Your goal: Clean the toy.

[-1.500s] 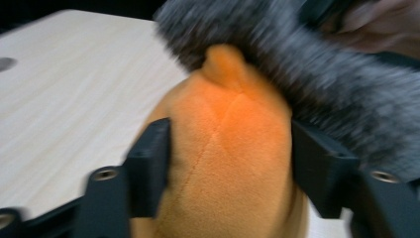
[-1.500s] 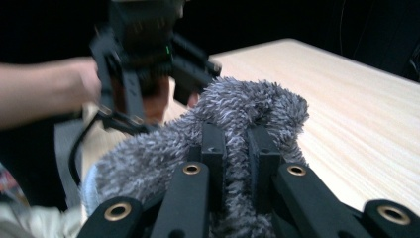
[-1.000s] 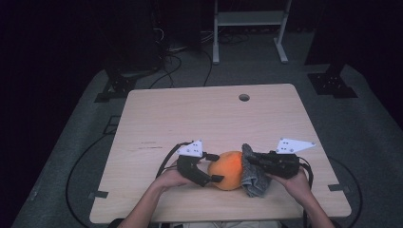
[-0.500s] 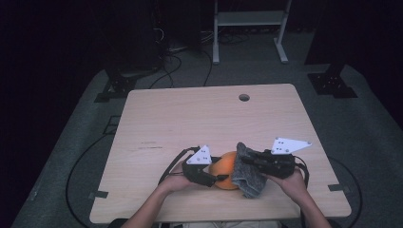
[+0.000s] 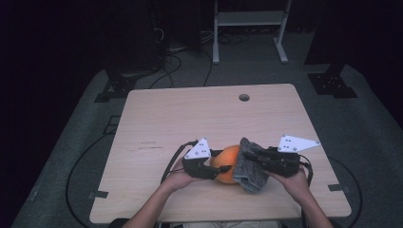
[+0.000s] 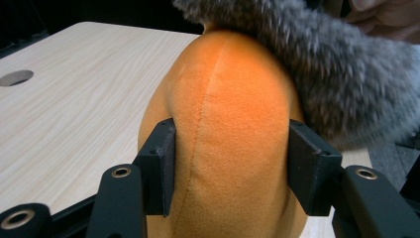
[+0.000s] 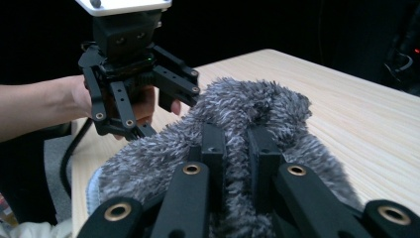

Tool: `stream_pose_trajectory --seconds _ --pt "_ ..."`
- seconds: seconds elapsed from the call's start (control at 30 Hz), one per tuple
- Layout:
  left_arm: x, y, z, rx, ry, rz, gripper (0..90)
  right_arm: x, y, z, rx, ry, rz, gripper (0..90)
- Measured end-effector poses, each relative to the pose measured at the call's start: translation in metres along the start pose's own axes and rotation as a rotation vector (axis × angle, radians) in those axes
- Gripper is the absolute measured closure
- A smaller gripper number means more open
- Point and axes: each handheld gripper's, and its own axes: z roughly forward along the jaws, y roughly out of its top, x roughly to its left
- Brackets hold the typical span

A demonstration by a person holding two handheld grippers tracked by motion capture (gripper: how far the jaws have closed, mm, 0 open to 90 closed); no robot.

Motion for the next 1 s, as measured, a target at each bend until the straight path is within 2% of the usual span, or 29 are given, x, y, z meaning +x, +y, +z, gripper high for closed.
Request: stream_pose_trajectory --seconds 0.1,0.17,0.27,0.3,0.37,0.47,0.53,0.67,0.73,0.77,0.8,0.87,1.0 --pt "0.0 -0.002 -0.001 0.02 0.015 0.007 43.8 0.002 0.001 0.007 0.019 0.007 -0.007 80.4" --pt "0.001 -0.004 -0.001 0.038 0.01 0.004 43.8 -0.001 -0.004 0.011 0.035 0.011 0.01 80.5" --pt "0.0 -0.007 0.002 0.053 0.002 0.003 43.6 -0.007 -0.014 0.017 0.089 0.008 0.036 80.4" --pt "0.0 -0.007 0.003 0.051 -0.004 -0.004 43.1 -0.009 -0.017 0.018 0.085 0.015 0.051 80.5" --pt "0.003 -0.007 0.002 0.044 -0.021 -0.022 37.9 -0.013 -0.019 0.017 0.083 0.022 0.071 80.5" --pt "0.01 -0.008 0.0 0.037 -0.03 -0.057 24.1 -0.015 -0.024 0.016 0.096 0.013 0.075 80.5" --pt "0.015 -0.011 -0.001 0.053 -0.025 -0.071 16.8 -0.017 -0.026 0.014 0.103 0.007 0.075 80.5" --pt "0.022 -0.022 0.003 0.095 -0.081 -0.121 10.4 -0.018 -0.027 0.011 0.106 0.008 0.084 80.4" --pt "0.025 -0.026 0.004 0.094 -0.096 -0.143 10.7 -0.018 -0.027 0.012 0.106 0.01 0.08 80.3" --pt "0.026 -0.027 0.004 0.084 -0.105 -0.137 14.3 -0.018 -0.027 0.013 0.106 0.006 0.075 80.3" --pt "0.026 -0.028 0.003 0.081 -0.102 -0.124 18.9 -0.018 -0.027 0.013 0.106 0.007 0.074 80.4" --pt "0.026 -0.028 0.002 0.079 -0.094 -0.124 25.7 -0.021 -0.029 0.011 0.11 0.004 0.085 80.4" --pt "0.024 -0.026 0.001 0.056 -0.078 -0.119 34.0 -0.027 -0.034 0.004 0.124 -0.027 0.1 80.3"
